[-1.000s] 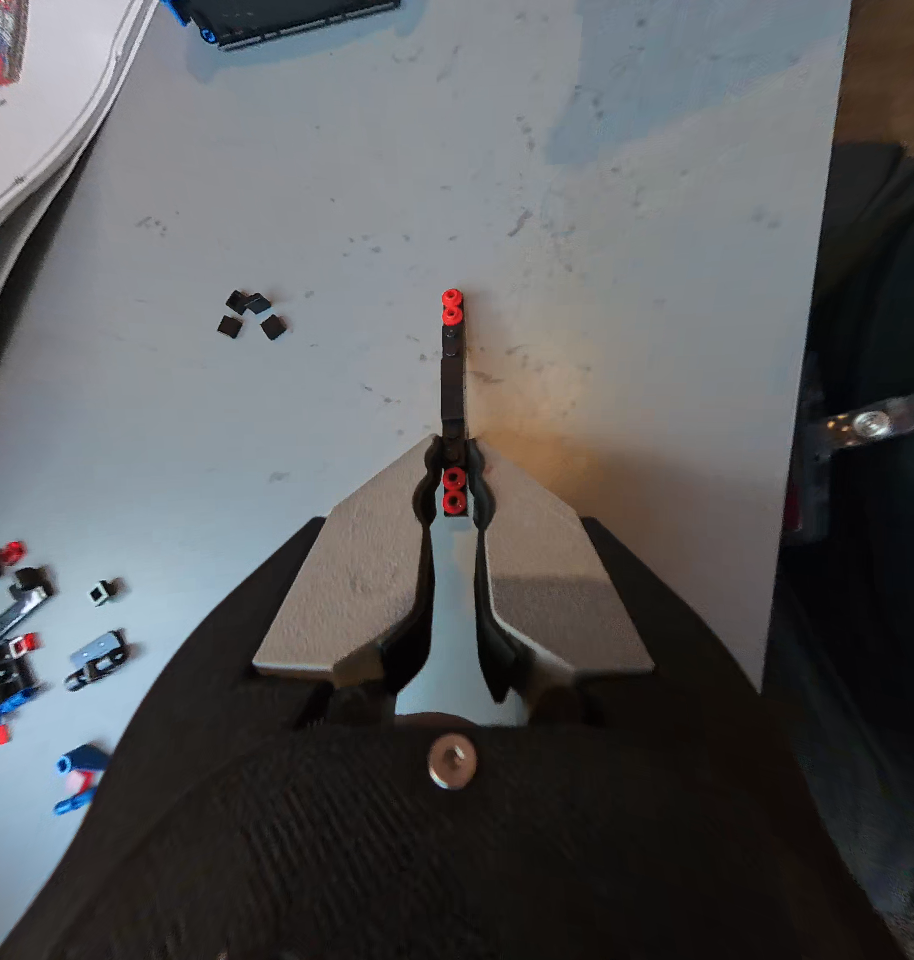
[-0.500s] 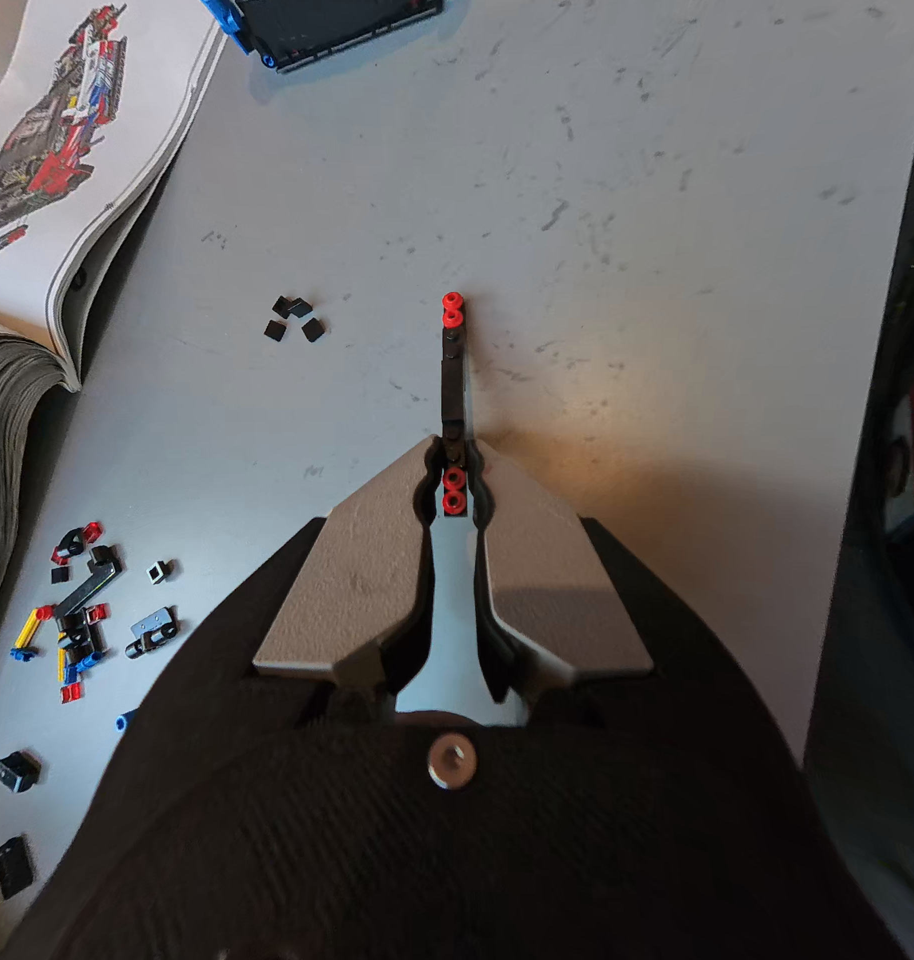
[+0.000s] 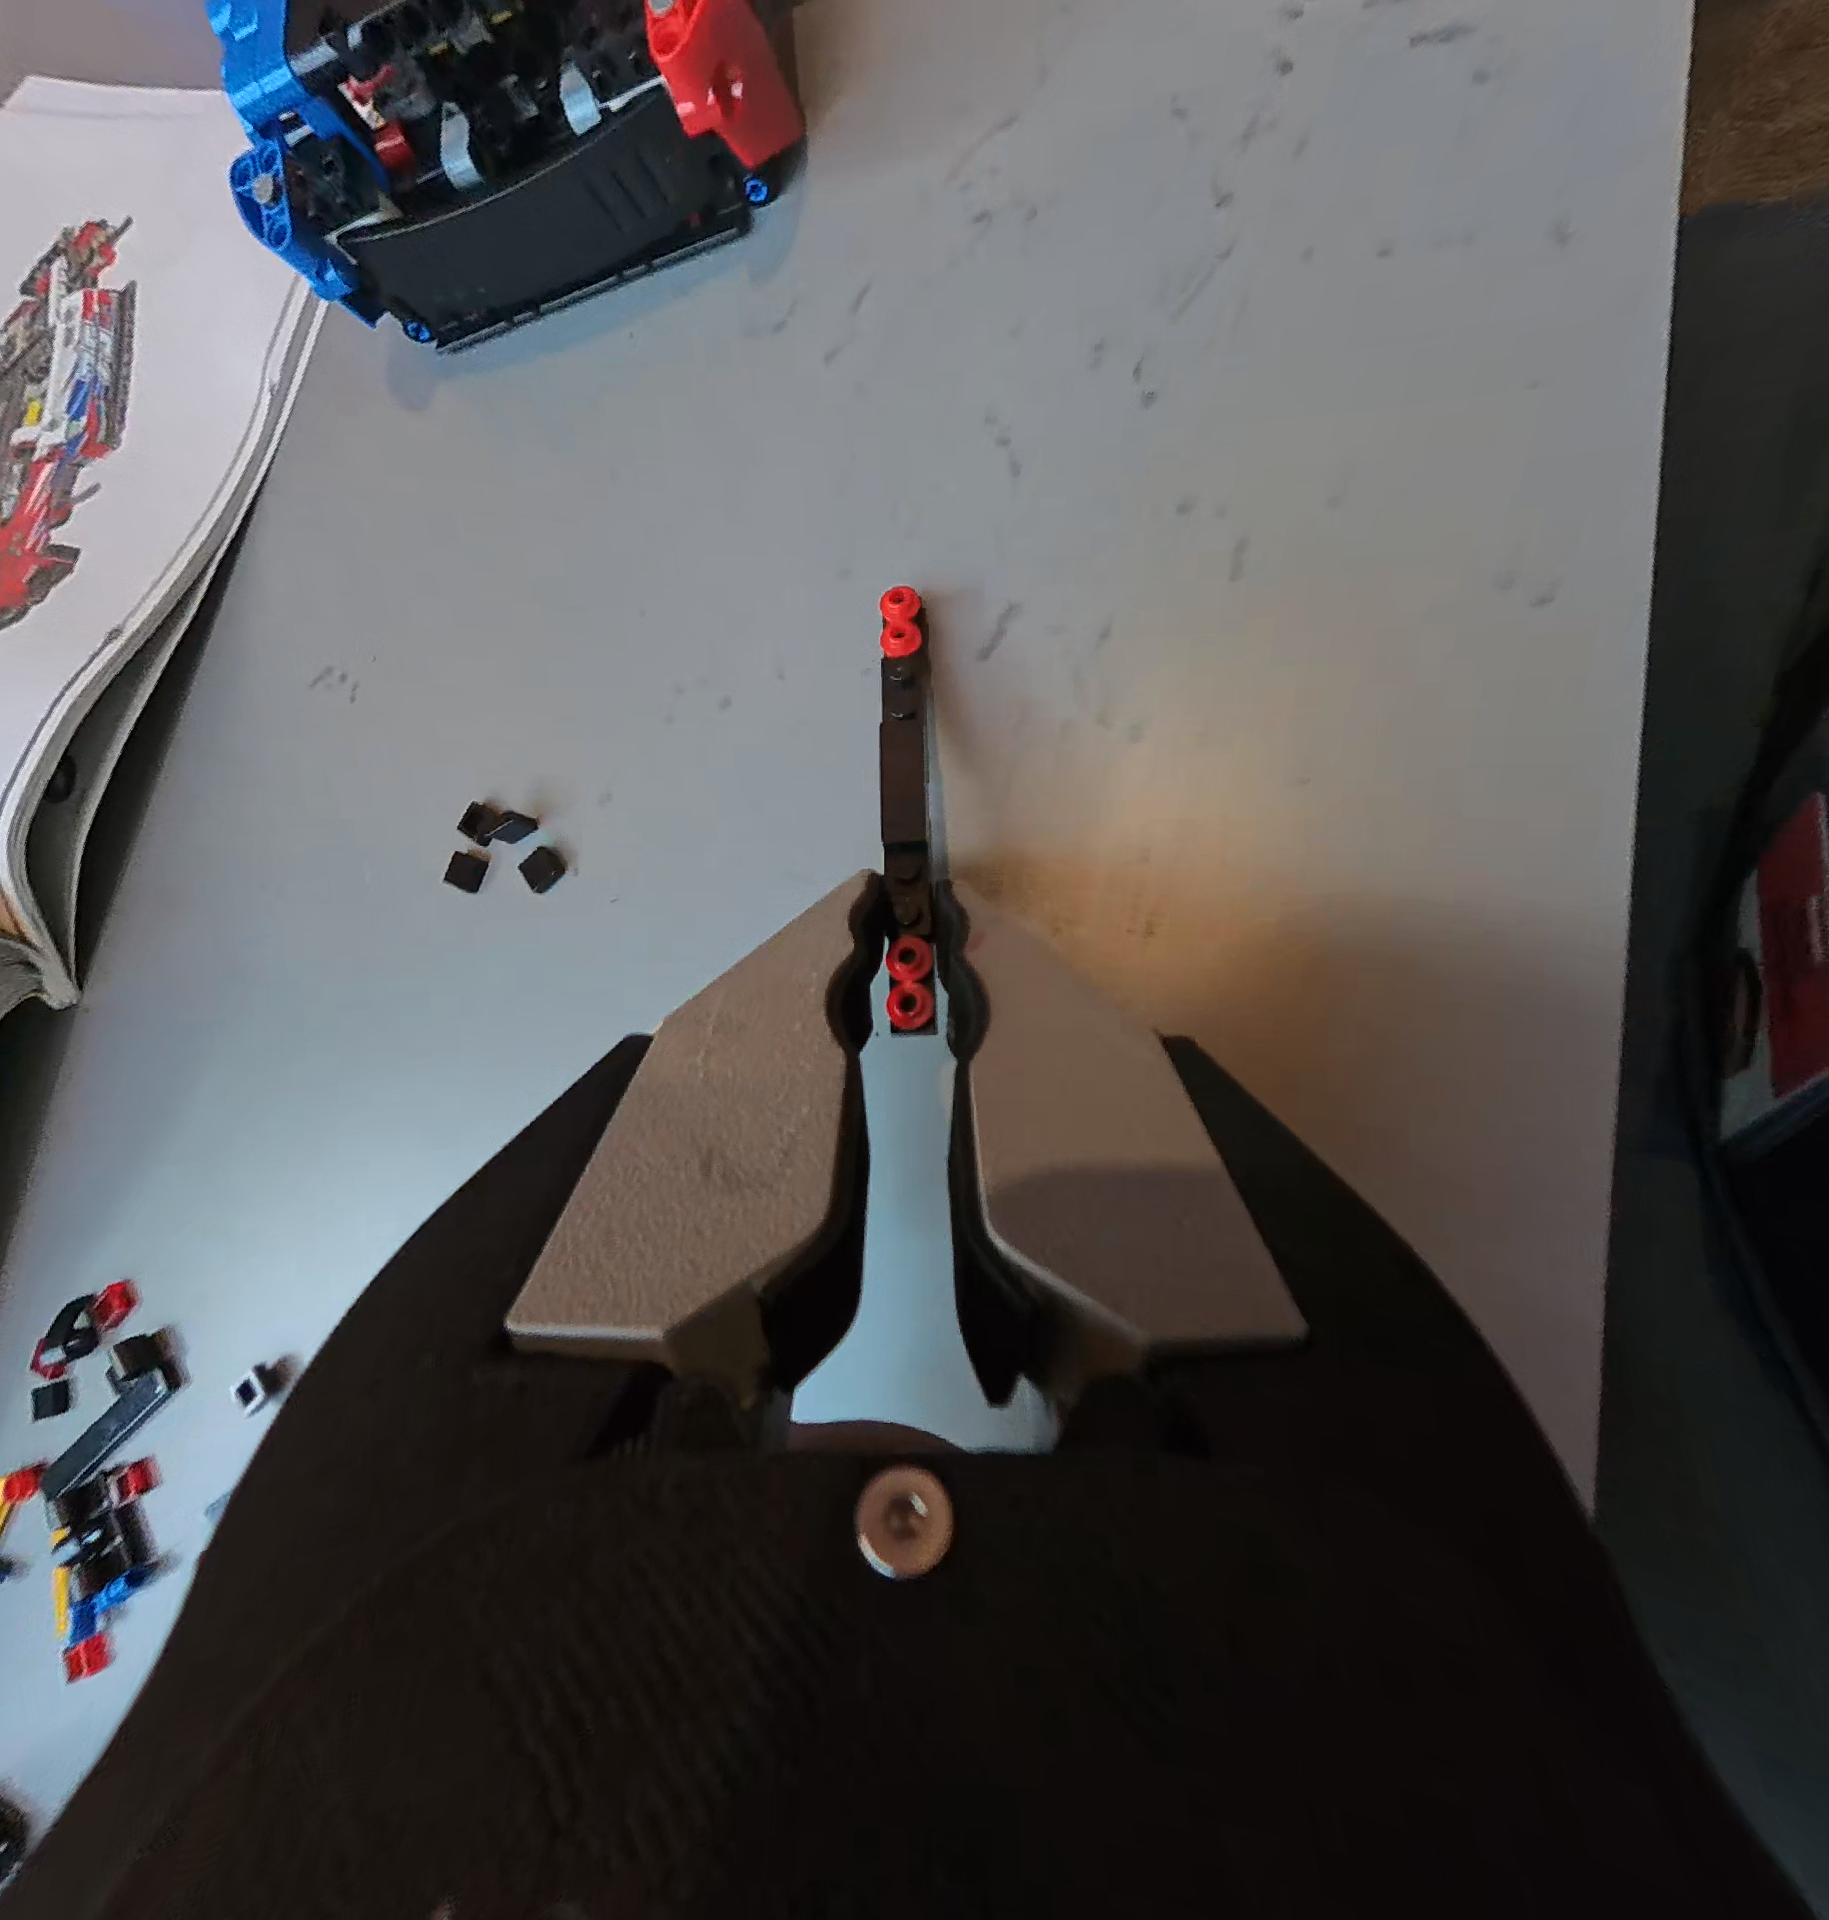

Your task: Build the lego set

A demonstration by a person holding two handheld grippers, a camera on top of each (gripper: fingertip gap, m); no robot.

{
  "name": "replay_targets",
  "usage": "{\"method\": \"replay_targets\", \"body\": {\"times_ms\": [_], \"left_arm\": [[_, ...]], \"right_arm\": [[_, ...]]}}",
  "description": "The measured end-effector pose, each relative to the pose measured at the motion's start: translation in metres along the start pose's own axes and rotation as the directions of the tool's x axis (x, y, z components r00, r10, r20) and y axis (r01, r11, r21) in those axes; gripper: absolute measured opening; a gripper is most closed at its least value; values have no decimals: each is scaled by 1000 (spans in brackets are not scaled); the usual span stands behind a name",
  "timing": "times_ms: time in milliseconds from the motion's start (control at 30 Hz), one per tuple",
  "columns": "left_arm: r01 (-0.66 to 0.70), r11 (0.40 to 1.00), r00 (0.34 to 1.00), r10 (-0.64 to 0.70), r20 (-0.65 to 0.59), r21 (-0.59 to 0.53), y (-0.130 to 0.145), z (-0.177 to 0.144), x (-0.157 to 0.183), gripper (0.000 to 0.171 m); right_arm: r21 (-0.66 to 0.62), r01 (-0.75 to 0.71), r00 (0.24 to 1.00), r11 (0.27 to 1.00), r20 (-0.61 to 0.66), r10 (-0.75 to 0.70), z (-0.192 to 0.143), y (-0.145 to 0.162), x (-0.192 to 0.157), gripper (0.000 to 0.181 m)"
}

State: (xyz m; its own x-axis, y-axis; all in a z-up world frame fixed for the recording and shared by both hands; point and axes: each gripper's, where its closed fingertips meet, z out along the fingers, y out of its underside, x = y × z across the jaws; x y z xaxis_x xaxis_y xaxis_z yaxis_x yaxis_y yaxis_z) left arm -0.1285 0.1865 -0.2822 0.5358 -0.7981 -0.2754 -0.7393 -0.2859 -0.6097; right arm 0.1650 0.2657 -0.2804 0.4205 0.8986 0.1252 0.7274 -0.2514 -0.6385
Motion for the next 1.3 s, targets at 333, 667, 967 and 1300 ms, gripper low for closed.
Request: {"method": "replay_targets", "body": {"times_ms": [333, 667, 967, 1300], "left_arm": [[91, 996, 992, -89, -87, 24, 1, -6, 6, 39], [153, 979, 986, -142, -92, 133, -26, -23, 3, 48], [100, 961, 953, -19, -301, 257, -134, 32, 67, 50], [70, 973, 962, -7, -273, 221, -145, 71, 87, 47]], "right_arm": [[23, -186, 973, 982, -133, 187, -43, 37, 55, 23], [267, -432, 855, 861, -183, 485, -70, 60, 87, 35], [307, -503, 820, 808, -125, 558, -84, 74, 76, 41], [398, -405, 820, 823, -240, 519, -89, 71, 95, 49]]}}
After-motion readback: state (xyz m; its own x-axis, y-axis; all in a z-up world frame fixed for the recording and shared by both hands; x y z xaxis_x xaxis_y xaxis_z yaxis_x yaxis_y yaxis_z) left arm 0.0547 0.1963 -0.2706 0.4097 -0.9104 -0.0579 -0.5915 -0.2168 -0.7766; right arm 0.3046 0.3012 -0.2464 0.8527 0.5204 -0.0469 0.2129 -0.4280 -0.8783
